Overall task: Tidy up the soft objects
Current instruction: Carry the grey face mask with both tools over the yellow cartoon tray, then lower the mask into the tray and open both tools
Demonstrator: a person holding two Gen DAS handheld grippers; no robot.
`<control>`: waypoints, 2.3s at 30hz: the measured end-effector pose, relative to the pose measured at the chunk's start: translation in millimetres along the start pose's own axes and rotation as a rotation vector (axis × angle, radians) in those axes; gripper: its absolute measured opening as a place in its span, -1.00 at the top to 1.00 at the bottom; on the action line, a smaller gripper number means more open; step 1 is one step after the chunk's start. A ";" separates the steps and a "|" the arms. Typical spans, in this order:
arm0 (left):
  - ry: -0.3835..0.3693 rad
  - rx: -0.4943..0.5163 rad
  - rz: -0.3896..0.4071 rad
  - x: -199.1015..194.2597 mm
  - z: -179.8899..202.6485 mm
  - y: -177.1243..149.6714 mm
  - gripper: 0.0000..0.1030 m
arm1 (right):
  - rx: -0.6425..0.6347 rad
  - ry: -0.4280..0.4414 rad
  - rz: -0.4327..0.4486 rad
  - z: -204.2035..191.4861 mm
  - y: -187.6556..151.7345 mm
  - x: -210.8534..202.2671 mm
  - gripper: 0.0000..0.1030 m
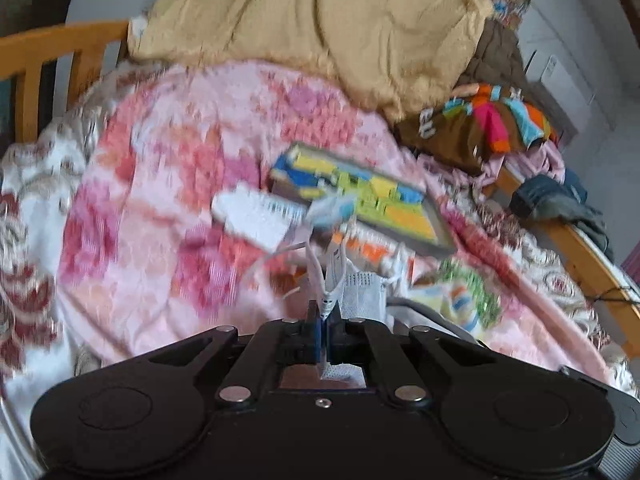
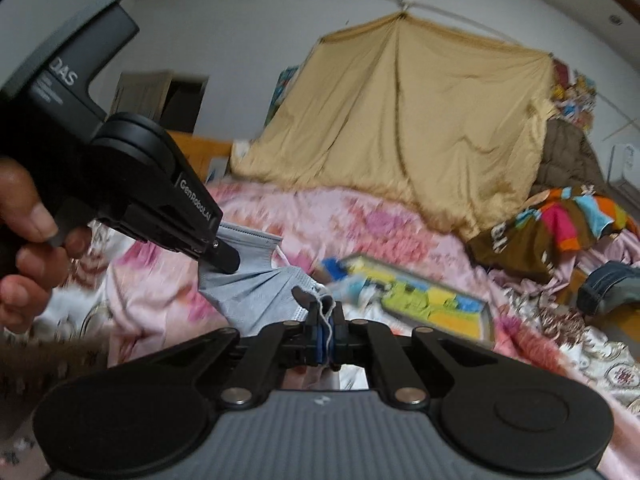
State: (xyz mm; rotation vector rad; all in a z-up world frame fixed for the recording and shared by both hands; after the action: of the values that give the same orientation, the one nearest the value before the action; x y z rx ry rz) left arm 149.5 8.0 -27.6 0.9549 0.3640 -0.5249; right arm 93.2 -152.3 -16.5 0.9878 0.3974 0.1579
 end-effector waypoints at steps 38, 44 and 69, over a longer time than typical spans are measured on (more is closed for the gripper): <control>-0.163 0.066 -0.049 315.6 114.2 106.1 0.99 | 0.408 -0.082 -0.154 226.0 -99.3 283.3 0.94; -0.125 0.092 -0.125 344.2 118.9 92.8 0.98 | 0.487 -0.077 -0.235 234.1 -112.7 290.0 0.81; 0.006 0.132 -0.010 271.2 114.2 101.4 -0.56 | 0.466 -0.132 -0.138 247.0 -68.8 223.5 -1.00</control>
State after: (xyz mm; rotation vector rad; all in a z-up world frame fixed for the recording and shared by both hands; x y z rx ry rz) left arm 436.6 -111.6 -37.8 1.0829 0.3427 -0.5607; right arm 392.6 -313.7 -10.9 1.4159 0.3874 -0.1321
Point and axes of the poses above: each gripper's, at about its wrist camera, not at the fingertips, and x roughly the way its jaws point, z to its right, y to its top, the point moved 7 cm from there along x, roughly the way its jaws point, and after that the axes turned 13 degrees about -x, right-handed, at the moved point
